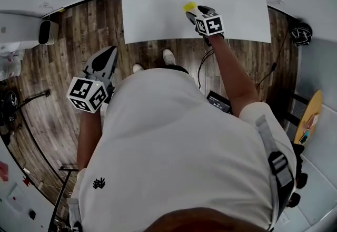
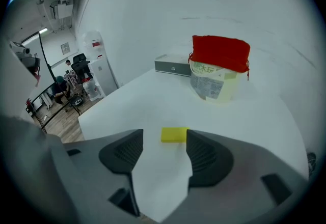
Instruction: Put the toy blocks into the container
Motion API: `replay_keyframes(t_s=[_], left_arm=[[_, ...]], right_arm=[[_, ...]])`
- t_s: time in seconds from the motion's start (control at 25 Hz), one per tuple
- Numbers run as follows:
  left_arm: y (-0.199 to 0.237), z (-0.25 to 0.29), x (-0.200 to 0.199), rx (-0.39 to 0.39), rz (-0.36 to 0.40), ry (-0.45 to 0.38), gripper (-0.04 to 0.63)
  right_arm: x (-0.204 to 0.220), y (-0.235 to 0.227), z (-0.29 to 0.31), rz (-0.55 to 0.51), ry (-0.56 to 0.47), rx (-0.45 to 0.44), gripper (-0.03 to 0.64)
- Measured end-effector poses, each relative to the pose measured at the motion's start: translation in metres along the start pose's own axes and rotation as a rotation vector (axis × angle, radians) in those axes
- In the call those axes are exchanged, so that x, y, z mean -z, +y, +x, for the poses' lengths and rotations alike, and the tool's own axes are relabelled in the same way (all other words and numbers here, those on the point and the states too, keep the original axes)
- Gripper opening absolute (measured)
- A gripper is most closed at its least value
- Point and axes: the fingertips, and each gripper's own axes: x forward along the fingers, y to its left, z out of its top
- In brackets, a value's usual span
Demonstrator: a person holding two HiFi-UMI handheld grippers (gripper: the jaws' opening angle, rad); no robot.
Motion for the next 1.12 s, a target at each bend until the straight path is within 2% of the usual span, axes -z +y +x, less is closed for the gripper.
replay_keyframes(t_s=[0.56, 0.84, 1.12], left_arm=[[-0.013, 0.025, -0.006, -0.064, -0.005, 0.030, 0.006], [-0.019, 0.038, -0.010, -0.085, -0.012, 0.033, 0.006], [-0.026, 0.053, -0.014, -0.079, -0.011, 0.019, 0.006]], right_arm=[[0.012, -0.022, 0.056, 0.024, 0.051, 0.033, 0.285], [0.013, -0.017, 0.060, -0.003, 0.068, -0.017, 0.284], [-0.004, -0.010, 0.046, -0.021, 0.037, -0.098, 0.275]])
